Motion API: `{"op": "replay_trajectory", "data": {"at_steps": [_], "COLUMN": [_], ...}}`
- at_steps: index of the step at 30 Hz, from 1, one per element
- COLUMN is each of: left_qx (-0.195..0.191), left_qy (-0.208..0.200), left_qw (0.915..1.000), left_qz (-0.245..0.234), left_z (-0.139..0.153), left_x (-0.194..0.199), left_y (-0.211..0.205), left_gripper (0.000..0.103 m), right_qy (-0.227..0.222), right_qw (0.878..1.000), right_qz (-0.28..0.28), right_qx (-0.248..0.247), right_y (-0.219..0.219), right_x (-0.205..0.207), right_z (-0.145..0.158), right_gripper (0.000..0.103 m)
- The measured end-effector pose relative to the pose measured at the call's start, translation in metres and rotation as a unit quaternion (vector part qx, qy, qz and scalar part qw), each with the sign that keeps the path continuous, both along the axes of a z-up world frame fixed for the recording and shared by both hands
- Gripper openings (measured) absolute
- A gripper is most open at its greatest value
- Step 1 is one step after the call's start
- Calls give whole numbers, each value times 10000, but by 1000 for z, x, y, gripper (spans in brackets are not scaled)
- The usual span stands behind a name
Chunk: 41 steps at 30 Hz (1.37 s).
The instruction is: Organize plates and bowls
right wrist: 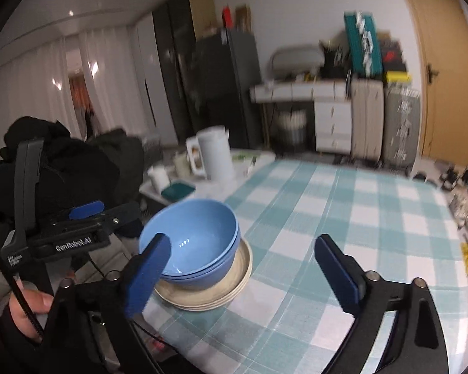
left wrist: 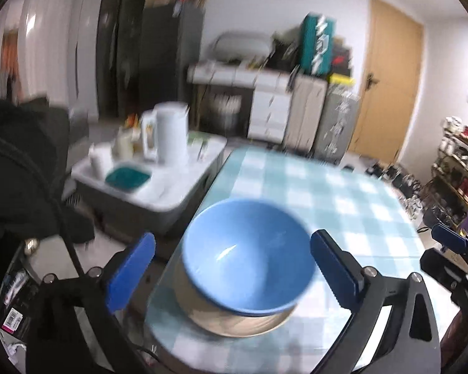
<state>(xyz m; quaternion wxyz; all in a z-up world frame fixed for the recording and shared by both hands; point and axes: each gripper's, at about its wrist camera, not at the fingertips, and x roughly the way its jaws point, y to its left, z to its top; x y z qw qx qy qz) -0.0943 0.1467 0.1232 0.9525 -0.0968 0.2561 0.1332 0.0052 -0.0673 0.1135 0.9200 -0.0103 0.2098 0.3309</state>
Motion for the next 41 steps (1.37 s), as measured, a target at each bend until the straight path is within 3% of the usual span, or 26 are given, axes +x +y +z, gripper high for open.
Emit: {"op": "replay_trajectory", "data": {"at_steps": [3, 7, 11, 17, 21, 25, 29, 38, 41], "left_qx": [211, 514, 595, 243, 357, 270, 472, 529, 514], "left_qy": [-199, -293, -341, -178, -144, -187, -241, -170, -431], "left_qw": [9994, 9982, 9976, 9995, 9992, 9982, 9974, 9973, 9968], "left_qz": [-165, -88, -16, 1, -76, -497, -483, -474, -442], "left_z": [8, 12, 10, 4, 1, -1, 1, -1, 3], "left_x": [-12, -26, -38, -41, -43, -43, -47, -42, -50], "left_y": [-22, -36, -39, -32, -40, -49, -60, -66, -66], "left_gripper": [103, 103, 103, 103, 103, 103, 103, 103, 103], "right_qy": [-594, -361, -659, -419, -390, -324, -220, -117, -62], "right_qw": [9977, 9983, 9975, 9983, 9984, 9988, 9991, 9981, 9982], "right_qz": [-59, 224, -45, -142, -146, -134, -84, -220, -235], "right_qx": [333, 406, 252, 388, 395, 349, 361, 561, 555], "right_y": [-15, -17, -16, -17, -16, -15, -19, -35, -37], "right_x": [-34, -51, -66, -63, -62, -60, -59, -58, -57], "right_z": [0, -13, -25, -36, -41, -47, -50, -51, -52], "right_gripper": [102, 102, 102, 102, 102, 102, 102, 102, 102]}}
